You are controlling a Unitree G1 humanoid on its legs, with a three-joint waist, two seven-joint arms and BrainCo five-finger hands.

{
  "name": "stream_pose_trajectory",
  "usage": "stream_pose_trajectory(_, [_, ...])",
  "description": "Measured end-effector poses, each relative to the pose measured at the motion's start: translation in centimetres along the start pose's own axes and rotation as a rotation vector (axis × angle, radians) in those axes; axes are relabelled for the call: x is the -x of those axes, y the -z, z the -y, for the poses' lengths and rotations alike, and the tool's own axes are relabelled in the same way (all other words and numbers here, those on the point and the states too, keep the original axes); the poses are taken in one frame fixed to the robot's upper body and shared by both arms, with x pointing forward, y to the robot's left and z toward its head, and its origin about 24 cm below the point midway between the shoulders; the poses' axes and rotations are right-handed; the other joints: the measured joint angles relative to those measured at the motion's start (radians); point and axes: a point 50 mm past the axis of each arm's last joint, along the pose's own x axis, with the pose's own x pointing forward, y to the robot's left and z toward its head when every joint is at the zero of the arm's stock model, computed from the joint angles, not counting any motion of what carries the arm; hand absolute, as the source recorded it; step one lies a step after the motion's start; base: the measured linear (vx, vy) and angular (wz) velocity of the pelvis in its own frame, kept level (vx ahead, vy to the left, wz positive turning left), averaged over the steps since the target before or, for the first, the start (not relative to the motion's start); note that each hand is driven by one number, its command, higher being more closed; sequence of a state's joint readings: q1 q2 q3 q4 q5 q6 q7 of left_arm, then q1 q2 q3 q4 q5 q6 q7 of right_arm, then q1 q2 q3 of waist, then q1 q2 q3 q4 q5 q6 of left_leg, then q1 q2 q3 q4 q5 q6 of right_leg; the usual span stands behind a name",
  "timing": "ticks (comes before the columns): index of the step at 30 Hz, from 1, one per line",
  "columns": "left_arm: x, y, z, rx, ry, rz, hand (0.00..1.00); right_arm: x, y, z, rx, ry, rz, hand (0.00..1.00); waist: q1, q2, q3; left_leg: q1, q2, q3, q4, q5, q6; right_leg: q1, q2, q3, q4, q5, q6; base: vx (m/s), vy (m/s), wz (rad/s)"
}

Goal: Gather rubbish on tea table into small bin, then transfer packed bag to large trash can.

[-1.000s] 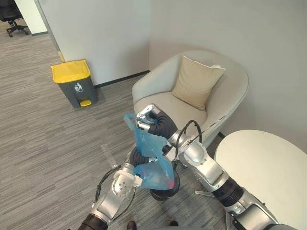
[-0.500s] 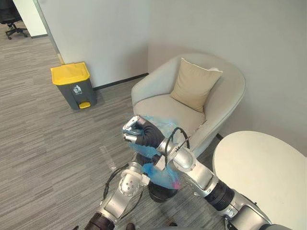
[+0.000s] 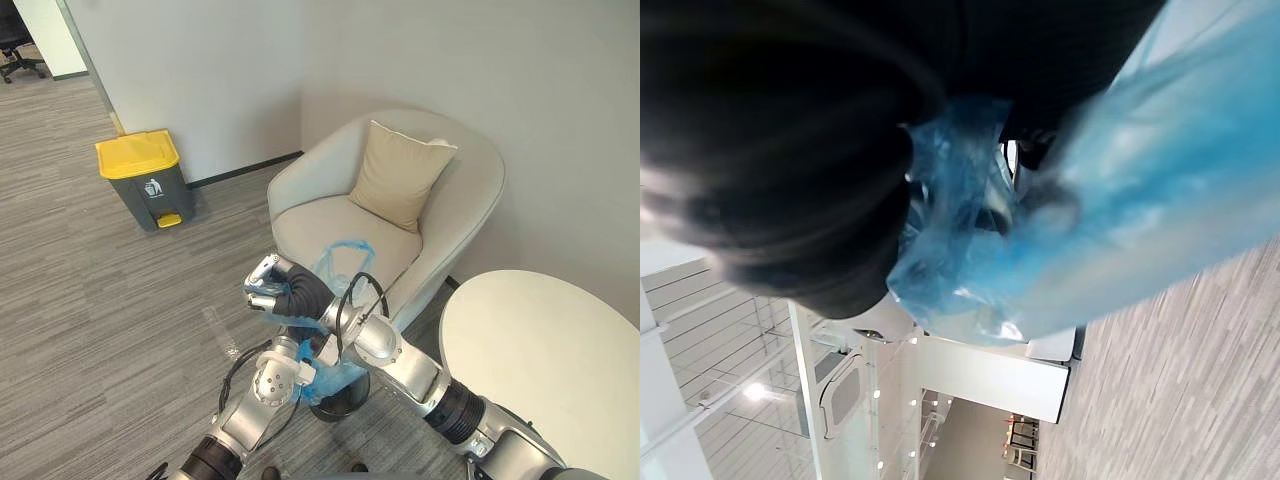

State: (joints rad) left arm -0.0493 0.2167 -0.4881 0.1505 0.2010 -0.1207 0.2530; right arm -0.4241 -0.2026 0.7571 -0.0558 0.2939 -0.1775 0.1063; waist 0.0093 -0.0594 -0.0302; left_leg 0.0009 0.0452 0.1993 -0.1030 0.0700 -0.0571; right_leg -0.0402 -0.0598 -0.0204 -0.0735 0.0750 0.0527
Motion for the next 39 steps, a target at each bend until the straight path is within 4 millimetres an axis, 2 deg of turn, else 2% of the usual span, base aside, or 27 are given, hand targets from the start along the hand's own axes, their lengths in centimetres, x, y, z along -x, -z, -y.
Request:
stream_pose_trajectory(7, [-0.2, 0.1, -0.7, 0.016, -0.038, -0.009, 1.00, 0.5, 1.1, 0.2, 0.104, 0.026, -0.053, 1.00, -0.001, 0.000, 0.000, 0.000, 0.003, 0.000, 0.000, -0.001, 0.000, 0.000, -0.003, 0.000, 0.000, 0.000, 0.000, 0.00, 0.000, 0.00])
stream_pose_trajectory(8, [-0.2, 0.1, -1.0, 0.018, -0.049, -0.011, 1.00, 0.6, 1.2, 0.4, 0.129, 0.041, -0.059, 0.00, -0.001, 0.000, 0.000, 0.000, 0.003, -0.001, 0.000, -0.001, 0.000, 0.001, -0.003, -0.001, 0.000, 0.000, 0.000, 0.00, 0.000, 0.00])
stream_pose_trajectory(18, [0.2, 0.6, -2.4, 0.090, -0.129, -0.043, 1.00, 2.6, 1.4, 3.2, 0.335, 0.160, -0.112, 0.00, -0.003, -0.005, 0.003, 0.000, 0.004, -0.005, 0.000, -0.001, 0.000, 0.006, -0.004, -0.004, 0.002, -0.001, 0.001, 0.00, 0.000, 0.00])
stream_pose_trajectory(25, [0.8, 1.0, -3.1, 0.129, -0.180, -0.064, 1.00, 4.1, 0.9, 5.6, 0.546, 0.227, -0.142, 0.00, 0.000, -0.008, 0.006, 0.002, -0.002, -0.005, -0.001, 0.000, 0.000, 0.001, -0.001, -0.006, 0.022, -0.007, 0.007, 0.00, 0.000, 0.00])
stream_pose_trajectory(27, [0.9, 1.2, -3.6, 0.134, -0.205, -0.075, 1.00, 4.6, 0.2, 6.6, 0.612, 0.263, -0.134, 0.00, 0.000, -0.008, 0.006, 0.005, -0.004, -0.004, -0.001, 0.000, 0.000, -0.004, -0.002, -0.007, 0.038, -0.015, 0.008, 0.00, 0.000, 0.00])
stream_pose_trajectory(30, [1.5, 1.9, -4.1, 0.144, -0.235, -0.105, 1.00, 5.2, -2.1, 7.6, 0.682, 0.334, -0.057, 0.00, -0.001, -0.007, 0.007, 0.012, -0.005, -0.002, -0.002, -0.002, 0.003, -0.009, -0.003, -0.006, 0.049, -0.028, 0.010, 0.00, 0.000, 0.00])
stream_pose_trajectory(32, [1.9, 2.3, -4.2, 0.145, -0.247, -0.125, 1.00, 5.8, -3.0, 7.9, 0.687, 0.389, -0.016, 0.00, -0.001, -0.006, 0.007, 0.015, -0.006, -0.002, -0.006, -0.005, 0.002, -0.010, -0.004, -0.006, 0.055, -0.041, 0.016, 0.00, 0.000, 0.00])
stream_pose_trajectory(34, [2.5, 2.9, -4.7, 0.149, -0.275, -0.153, 1.00, 7.2, -3.1, 8.1, 0.657, 0.478, -0.013, 0.00, 0.000, -0.006, 0.007, 0.015, -0.006, -0.003, -0.006, -0.006, 0.002, -0.011, -0.004, -0.009, 0.054, -0.046, 0.016, 0.00, 0.000, 0.00])
stream_pose_trajectory(39, [4.3, 4.9, -5.5, 0.186, -0.360, -0.255, 1.00, 12.0, 0.0, 8.2, 0.453, 0.746, -0.157, 0.00, -0.002, 0.000, 0.012, 0.014, -0.007, -0.004, -0.001, -0.008, 0.002, -0.009, -0.005, -0.010, 0.052, -0.042, 0.008, 0.04, 0.000, 0.00])
